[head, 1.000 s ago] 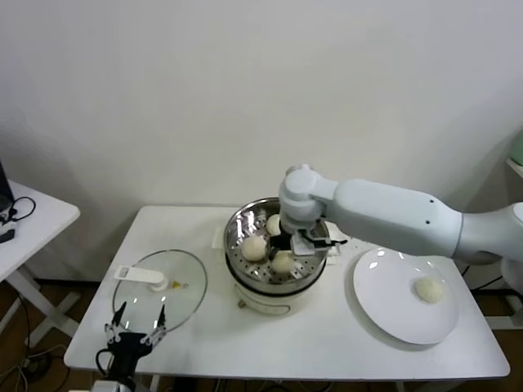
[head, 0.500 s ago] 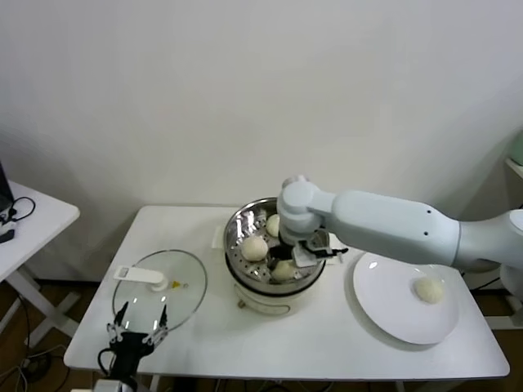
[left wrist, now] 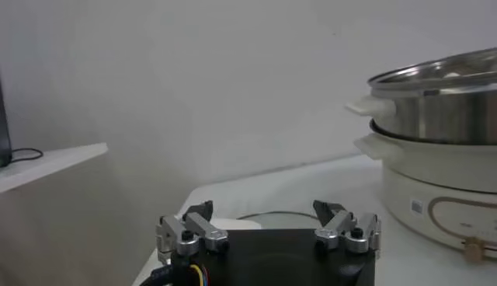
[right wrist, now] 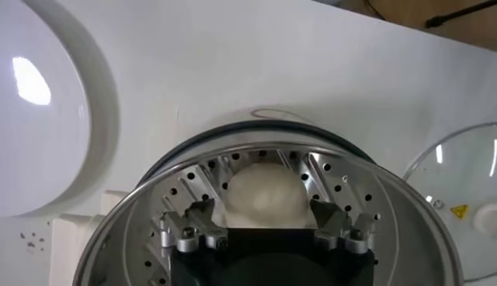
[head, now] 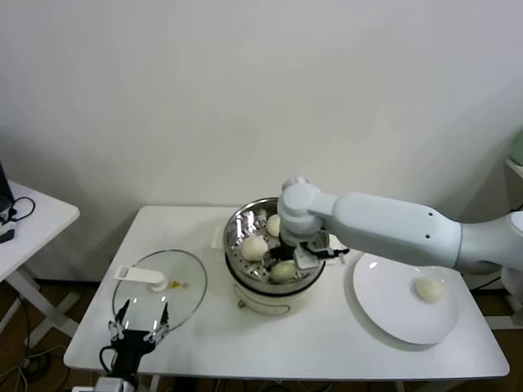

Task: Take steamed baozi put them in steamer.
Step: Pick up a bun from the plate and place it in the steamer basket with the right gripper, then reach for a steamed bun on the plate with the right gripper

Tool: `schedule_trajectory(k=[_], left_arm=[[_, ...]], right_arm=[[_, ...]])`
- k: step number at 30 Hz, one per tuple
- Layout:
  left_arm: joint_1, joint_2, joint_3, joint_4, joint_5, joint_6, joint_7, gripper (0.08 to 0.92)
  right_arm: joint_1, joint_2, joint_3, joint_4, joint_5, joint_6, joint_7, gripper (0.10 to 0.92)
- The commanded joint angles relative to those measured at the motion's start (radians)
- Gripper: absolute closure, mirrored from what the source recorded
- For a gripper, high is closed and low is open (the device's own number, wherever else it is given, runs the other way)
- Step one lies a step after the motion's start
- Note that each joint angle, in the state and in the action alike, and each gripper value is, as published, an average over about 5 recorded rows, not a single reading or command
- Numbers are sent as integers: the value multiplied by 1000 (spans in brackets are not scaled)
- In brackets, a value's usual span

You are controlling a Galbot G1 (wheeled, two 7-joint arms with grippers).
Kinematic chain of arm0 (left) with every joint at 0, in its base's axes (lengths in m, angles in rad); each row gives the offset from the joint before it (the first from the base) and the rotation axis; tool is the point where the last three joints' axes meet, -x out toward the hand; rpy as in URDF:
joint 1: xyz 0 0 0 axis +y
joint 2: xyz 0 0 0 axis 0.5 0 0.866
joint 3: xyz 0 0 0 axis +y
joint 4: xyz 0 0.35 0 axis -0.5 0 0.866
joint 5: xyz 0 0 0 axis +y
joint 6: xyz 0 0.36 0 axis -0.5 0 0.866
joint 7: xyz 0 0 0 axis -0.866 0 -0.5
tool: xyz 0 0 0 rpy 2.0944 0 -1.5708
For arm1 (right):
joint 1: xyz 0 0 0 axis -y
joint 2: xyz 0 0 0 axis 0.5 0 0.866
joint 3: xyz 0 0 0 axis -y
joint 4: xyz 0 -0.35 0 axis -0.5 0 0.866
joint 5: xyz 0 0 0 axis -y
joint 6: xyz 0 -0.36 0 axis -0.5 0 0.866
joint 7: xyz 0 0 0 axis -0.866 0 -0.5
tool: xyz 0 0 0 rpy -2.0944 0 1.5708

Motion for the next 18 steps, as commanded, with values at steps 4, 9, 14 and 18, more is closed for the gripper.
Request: schedule_trajectory(k=[4,9,14,18], left_arm=[[-2,3,-2,-3,-2,1,-1,177],[1,3,0,-7,-1,2,-1,177],[1,6,1,-7,-6,4,-1,177],[-5,11,8,0,-23,4,-2,177]], right_arm=[[23,0,33,3,26,11,-8,203],[75,-11,63,-11,116,14,-40,203],[212,-59,48,-36,311,-71,-81,203],[362,-115,17,-82,526,-261,-98,203]])
